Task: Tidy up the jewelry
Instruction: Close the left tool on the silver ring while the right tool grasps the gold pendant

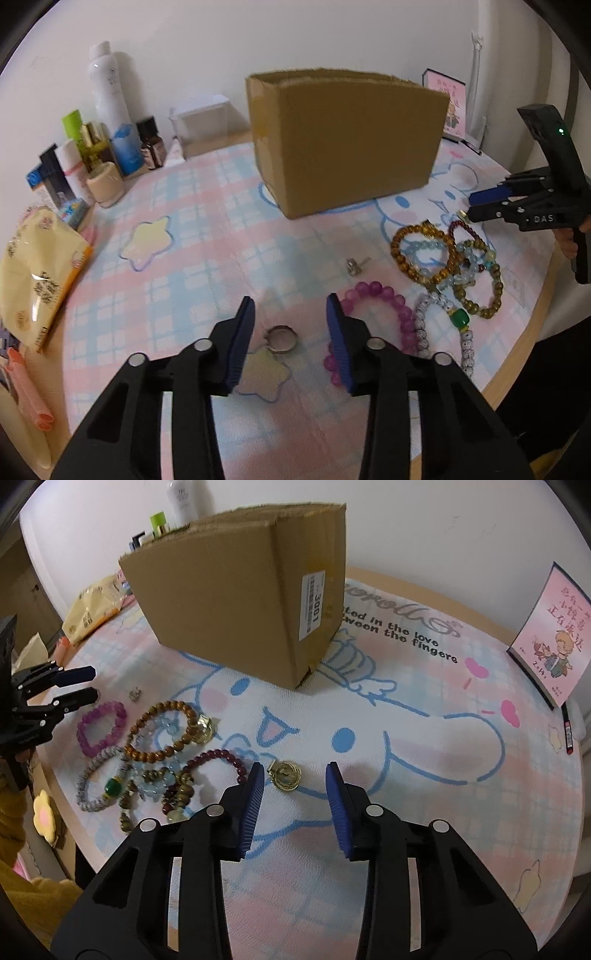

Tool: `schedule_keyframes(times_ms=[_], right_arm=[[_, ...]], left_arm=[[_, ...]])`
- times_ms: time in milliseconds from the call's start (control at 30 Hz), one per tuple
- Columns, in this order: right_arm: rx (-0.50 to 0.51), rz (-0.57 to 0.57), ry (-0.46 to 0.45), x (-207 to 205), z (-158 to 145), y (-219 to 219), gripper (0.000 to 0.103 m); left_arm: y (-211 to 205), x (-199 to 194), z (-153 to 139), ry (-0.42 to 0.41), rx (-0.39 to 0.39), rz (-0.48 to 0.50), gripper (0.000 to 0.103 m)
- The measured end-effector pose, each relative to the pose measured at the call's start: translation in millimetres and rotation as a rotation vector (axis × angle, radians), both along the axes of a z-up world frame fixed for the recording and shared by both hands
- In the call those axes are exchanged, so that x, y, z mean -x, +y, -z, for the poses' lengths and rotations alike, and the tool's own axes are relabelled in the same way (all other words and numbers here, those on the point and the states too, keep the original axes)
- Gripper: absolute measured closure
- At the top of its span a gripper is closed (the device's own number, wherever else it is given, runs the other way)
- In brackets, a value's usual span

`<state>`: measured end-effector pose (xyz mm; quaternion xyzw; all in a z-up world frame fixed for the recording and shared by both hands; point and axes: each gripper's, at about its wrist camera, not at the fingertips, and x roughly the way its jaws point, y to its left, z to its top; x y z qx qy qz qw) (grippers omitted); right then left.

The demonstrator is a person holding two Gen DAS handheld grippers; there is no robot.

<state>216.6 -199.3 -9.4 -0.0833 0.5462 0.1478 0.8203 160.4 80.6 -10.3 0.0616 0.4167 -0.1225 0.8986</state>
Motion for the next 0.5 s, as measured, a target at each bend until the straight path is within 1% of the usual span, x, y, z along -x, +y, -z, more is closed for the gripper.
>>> schedule_keyframes(times_ms=[100,233,367,400,500], right_arm=[[0.004,-0.010,0.001,-2,4,1,0.070],[0.020,-0.019,-0.003,-2,7,4,0.070],[0.047,-0.036,-0.021,-2,8,8,0.070],[0.053,-0.039,-0.025,-2,9,9,0.071],[0.052,-0.055,-0.030,1,9,13,0.079]], left_arm=[[-3,0,3,0.004,-0.016,0.008,0.073],[-3,-1,4,-0.003,-0.014,-0.002,0.074],[-3,1,5,-0.015,-0.029,-0.002,0.078],[-3,1,5,-0.019,-0.032,-0.004,0.080],[-2,1,5,-0.023,-0.031,-0.011,0.083]])
